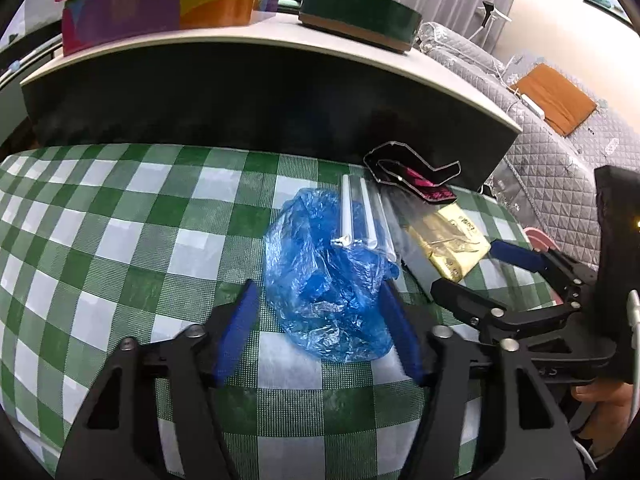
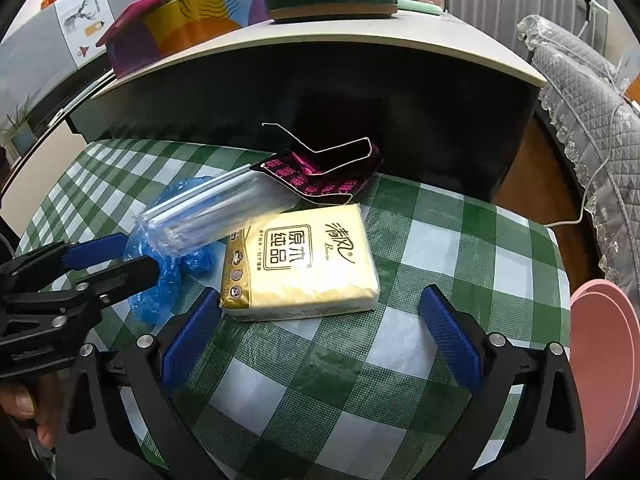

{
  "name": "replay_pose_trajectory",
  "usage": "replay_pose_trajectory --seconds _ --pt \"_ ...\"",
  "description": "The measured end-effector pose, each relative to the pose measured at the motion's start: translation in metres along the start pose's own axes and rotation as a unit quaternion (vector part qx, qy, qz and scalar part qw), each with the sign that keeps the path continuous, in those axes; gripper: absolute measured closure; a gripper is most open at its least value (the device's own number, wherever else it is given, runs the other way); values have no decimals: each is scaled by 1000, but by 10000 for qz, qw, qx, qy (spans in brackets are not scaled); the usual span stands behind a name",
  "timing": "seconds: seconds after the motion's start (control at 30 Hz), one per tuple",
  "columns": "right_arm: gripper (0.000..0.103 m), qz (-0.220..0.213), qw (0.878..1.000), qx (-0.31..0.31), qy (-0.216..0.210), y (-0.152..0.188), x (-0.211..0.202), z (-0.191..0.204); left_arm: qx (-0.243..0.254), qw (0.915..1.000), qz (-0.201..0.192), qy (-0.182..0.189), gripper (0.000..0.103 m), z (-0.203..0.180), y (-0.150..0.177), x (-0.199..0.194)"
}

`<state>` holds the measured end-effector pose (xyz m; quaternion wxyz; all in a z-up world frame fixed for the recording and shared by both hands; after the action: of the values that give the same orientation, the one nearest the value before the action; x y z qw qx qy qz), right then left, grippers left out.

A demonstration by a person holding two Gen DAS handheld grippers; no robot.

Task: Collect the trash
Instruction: 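Close the left tool on the blue bag while the right tool closes on the tissue pack, then carry the blue bag with the left tool over the bin while the right tool carries the tissue pack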

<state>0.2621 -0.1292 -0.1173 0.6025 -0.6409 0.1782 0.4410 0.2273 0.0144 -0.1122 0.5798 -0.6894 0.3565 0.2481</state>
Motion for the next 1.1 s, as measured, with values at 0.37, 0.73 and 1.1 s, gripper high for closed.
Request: replay_pose_trajectory --seconds 0.37,0.73,1.1 --pt "31 -102 9999 97 70 -1 -11 -8 119 9997 86 -215 98 -1 0 -2" --pt "31 -463 9972 353 463 2 -63 -23 138 9992 -230 -293 99 2 -8 -35" --pt "31 -963 9917 314 794 1 -149 -20 251 9973 -650 -242 100 -13 -6 -86"
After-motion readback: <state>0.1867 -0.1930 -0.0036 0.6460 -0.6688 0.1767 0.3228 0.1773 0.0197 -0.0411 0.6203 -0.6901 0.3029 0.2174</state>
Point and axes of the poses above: each gripper's, at about its wrist camera, not at the fingertips, and x roughly the way its jaws point, z to its left, y to its underside, the point moved 6 cm from there along x, roughly the way its jaws point, and after that the axes turned 1 degree about x, right-handed, at the moved point
